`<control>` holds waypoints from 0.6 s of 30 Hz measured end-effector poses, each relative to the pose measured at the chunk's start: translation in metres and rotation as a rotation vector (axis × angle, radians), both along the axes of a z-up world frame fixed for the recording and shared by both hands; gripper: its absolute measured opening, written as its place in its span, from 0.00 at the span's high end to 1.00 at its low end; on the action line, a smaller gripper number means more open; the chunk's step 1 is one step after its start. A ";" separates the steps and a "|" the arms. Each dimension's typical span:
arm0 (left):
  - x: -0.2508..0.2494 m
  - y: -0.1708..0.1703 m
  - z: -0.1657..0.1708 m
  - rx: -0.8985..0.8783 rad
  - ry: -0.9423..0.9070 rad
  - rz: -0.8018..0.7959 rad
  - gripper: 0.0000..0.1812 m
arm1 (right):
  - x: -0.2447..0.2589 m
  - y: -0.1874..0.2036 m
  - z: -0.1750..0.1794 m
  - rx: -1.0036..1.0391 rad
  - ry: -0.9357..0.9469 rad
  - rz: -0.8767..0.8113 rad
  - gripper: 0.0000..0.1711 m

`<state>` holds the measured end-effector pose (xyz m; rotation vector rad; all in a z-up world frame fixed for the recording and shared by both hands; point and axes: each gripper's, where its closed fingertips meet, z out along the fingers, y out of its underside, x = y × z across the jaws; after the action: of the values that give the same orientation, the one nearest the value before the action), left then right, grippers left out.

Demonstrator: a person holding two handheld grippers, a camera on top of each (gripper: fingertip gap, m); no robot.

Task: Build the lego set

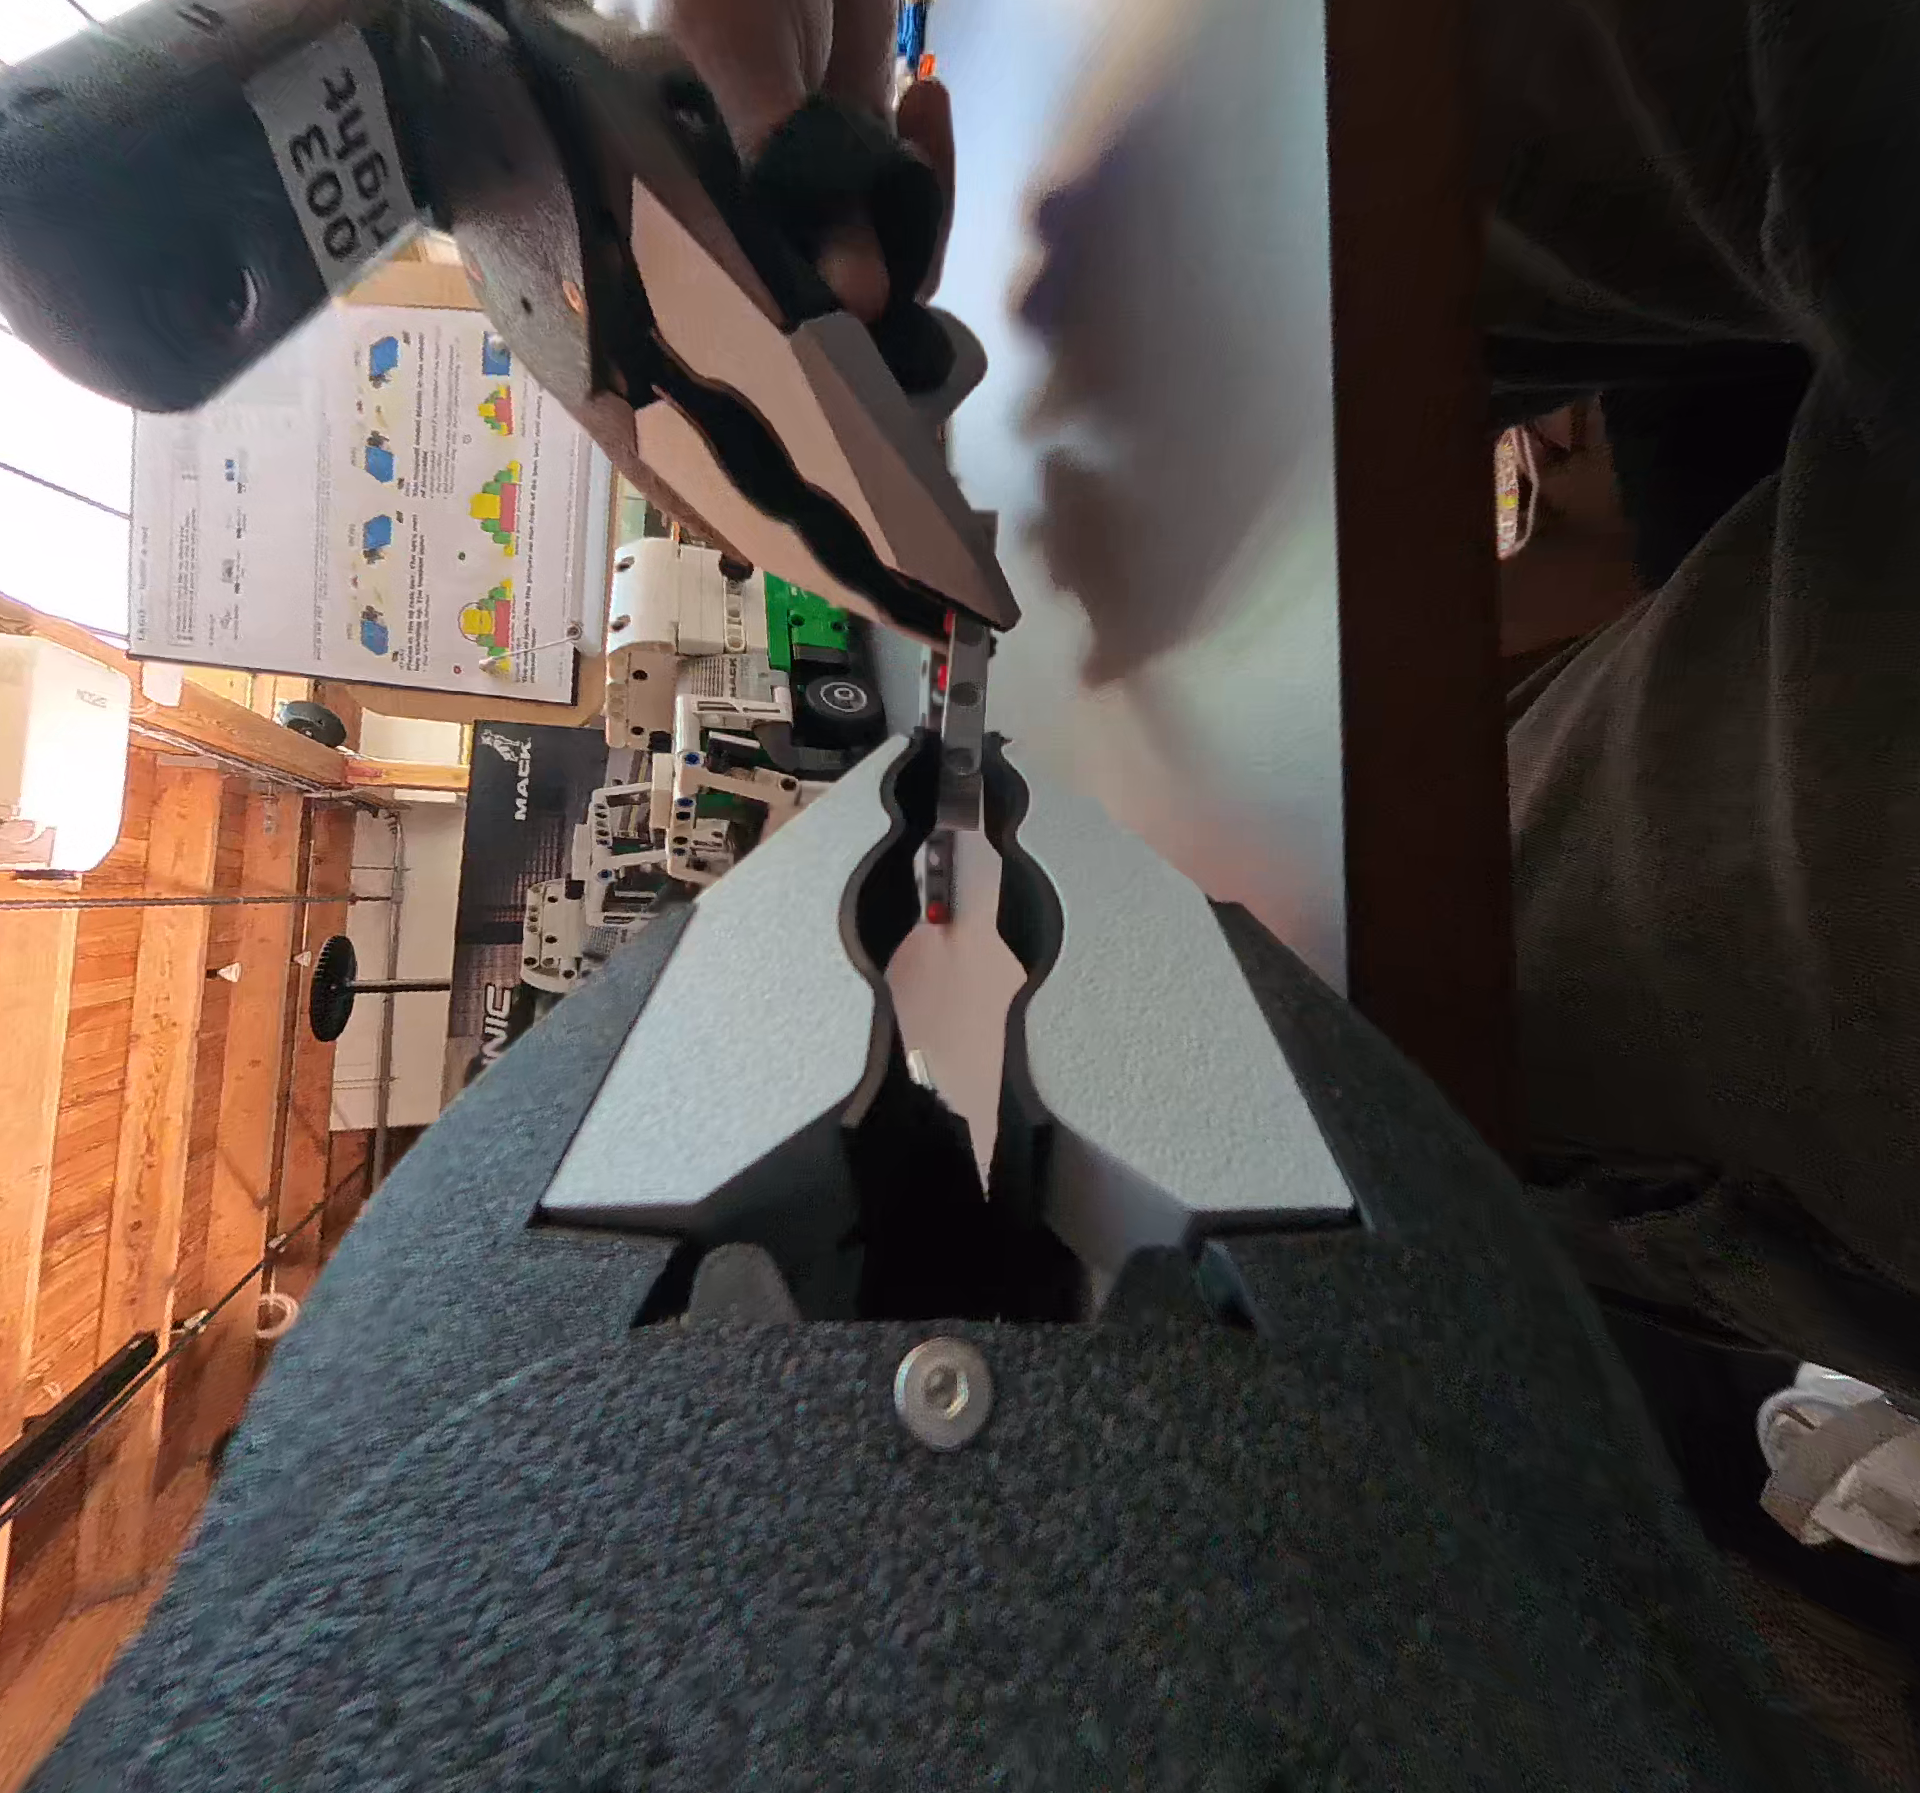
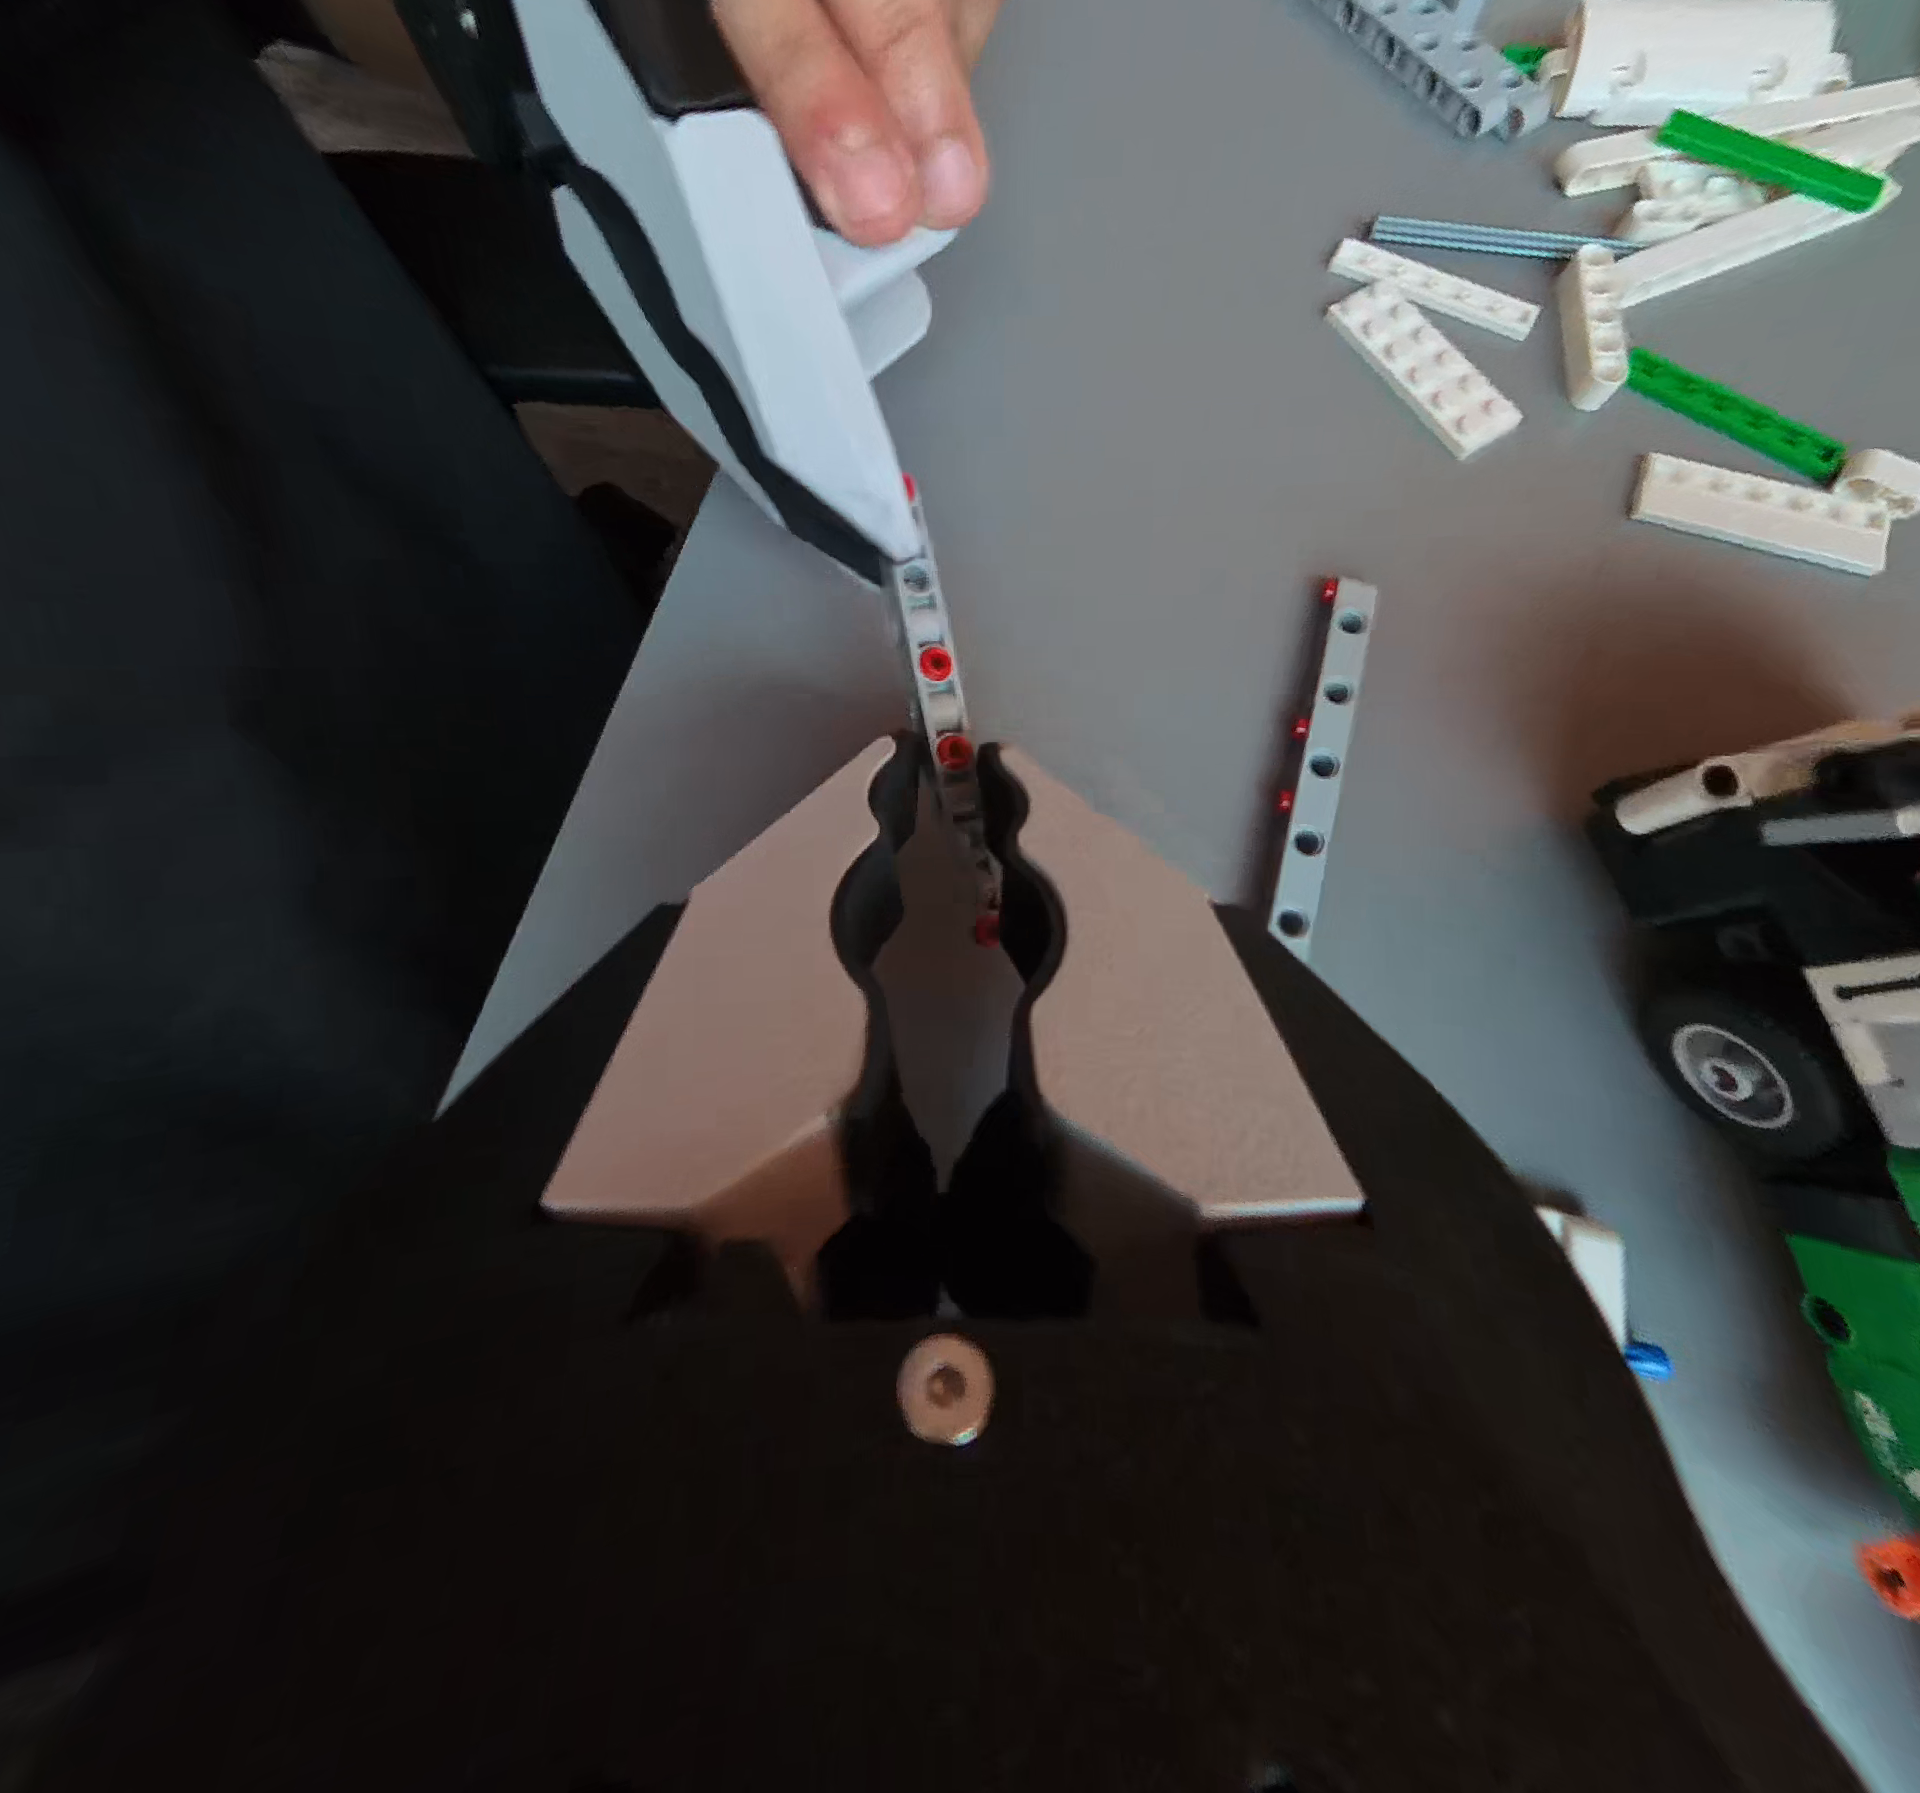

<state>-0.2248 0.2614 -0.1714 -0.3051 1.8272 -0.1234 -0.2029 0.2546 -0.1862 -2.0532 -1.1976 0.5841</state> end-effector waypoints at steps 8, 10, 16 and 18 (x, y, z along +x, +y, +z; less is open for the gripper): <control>-0.001 0.040 0.009 -0.582 0.041 0.139 0.91 | 0.019 0.026 -0.006 0.185 -0.274 -0.132 0.95; 0.001 0.051 0.016 -0.756 0.068 0.172 0.91 | 0.021 0.030 -0.010 0.146 -0.276 -0.173 0.95; 0.014 0.041 -0.002 -0.946 0.331 0.134 0.86 | 0.018 0.031 -0.013 0.058 -0.204 -0.173 0.95; 0.022 0.037 -0.014 -0.926 0.415 0.132 0.86 | 0.016 0.031 -0.013 0.054 -0.190 -0.161 0.95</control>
<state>-0.2032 0.2981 -0.1850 -1.1626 2.0439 -0.8750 -0.1866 0.2860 -0.1994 -2.1713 -1.1265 0.2831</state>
